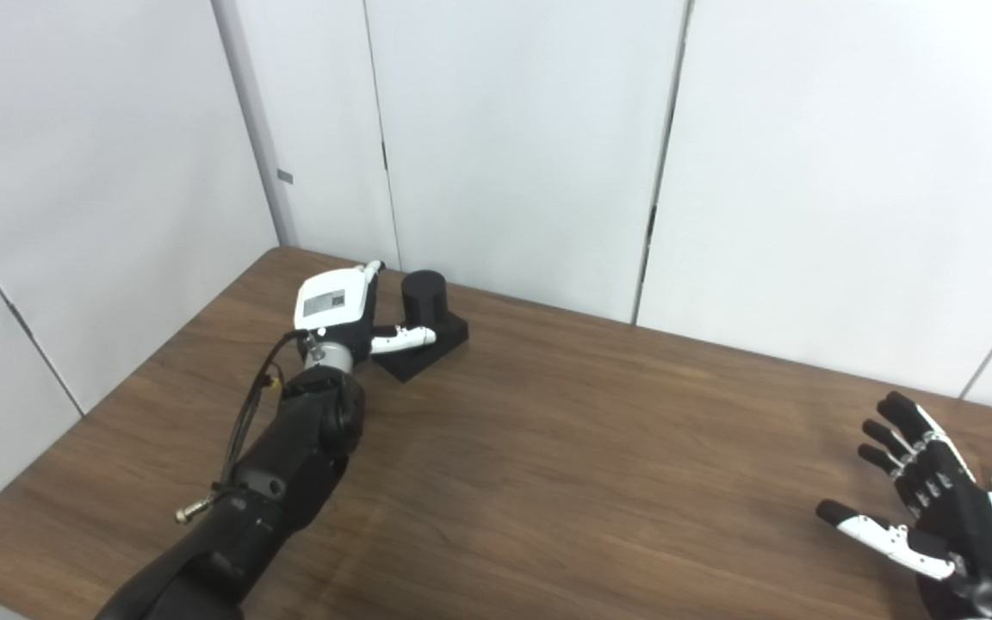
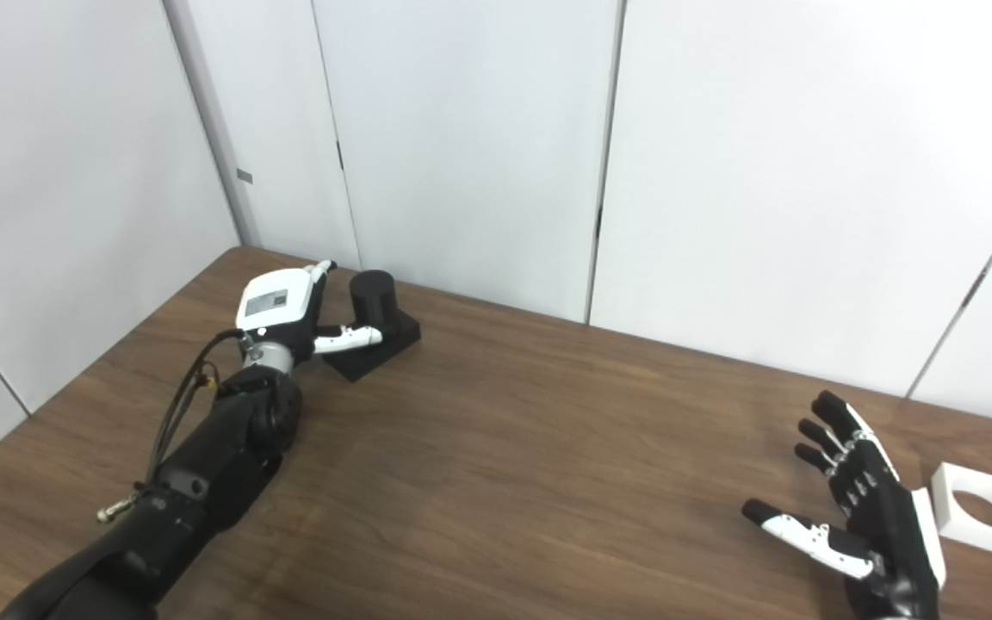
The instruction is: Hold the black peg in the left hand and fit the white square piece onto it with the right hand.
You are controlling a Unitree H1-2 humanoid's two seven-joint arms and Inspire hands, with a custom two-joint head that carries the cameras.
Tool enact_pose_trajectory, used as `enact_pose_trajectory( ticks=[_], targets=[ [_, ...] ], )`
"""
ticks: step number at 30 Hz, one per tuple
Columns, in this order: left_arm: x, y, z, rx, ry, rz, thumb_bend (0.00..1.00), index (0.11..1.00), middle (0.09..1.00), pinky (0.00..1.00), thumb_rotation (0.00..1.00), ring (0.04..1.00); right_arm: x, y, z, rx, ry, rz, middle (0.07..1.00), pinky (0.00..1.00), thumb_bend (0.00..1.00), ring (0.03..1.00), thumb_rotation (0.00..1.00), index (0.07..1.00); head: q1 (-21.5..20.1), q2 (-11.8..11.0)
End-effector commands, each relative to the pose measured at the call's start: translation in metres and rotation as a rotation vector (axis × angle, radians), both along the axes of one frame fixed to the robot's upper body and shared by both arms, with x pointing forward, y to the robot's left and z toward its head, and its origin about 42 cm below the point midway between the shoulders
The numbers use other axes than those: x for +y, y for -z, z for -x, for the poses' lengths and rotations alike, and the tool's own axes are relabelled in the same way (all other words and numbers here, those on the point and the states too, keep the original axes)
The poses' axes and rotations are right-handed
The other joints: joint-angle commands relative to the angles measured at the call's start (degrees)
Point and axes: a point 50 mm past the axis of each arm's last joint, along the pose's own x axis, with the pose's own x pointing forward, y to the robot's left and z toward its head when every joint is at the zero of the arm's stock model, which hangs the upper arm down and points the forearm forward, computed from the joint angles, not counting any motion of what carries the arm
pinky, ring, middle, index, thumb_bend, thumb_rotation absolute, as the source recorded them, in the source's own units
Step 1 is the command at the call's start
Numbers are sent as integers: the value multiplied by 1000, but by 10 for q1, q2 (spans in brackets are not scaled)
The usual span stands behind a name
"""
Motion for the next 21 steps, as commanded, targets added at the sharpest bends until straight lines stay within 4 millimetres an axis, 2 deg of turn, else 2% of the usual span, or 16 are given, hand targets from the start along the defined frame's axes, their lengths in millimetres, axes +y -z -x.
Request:
enact_pose_trajectory(
  ticks=[1, 5, 11, 18, 21],
  targets=[
    [3, -32, -18, -89, -2, -37, 1000, 916, 905, 848, 839, 908, -1, -9, -2, -43, 5, -4, 888, 789, 571, 844, 38, 864, 1, 0],
    [6, -30, -20, -67, -17, -54, 1000, 902, 895, 842, 831, 899, -1, -9, -1, -42, 9, 0, 884, 788, 573, 836, 63, 862, 2, 2],
    [8, -26, -22, -39, -22, -56, 1000, 895, 895, 789, 734, 854, 0, -8, 0, -40, 4, -2, 886, 796, 563, 840, 48, 864, 0, 4],
    [9, -26, -23, -12, -17, -79, 1000, 870, 902, 810, 745, 880, 0, -8, -1, -40, 14, 4, 883, 771, 573, 831, 73, 862, -1, 5],
    [8, -26, -22, -4, -5, -93, 1000, 834, 902, 794, 748, 886, 0, -8, -1, -40, 15, 0, 881, 781, 575, 833, 76, 861, -2, 6]
  ],
)
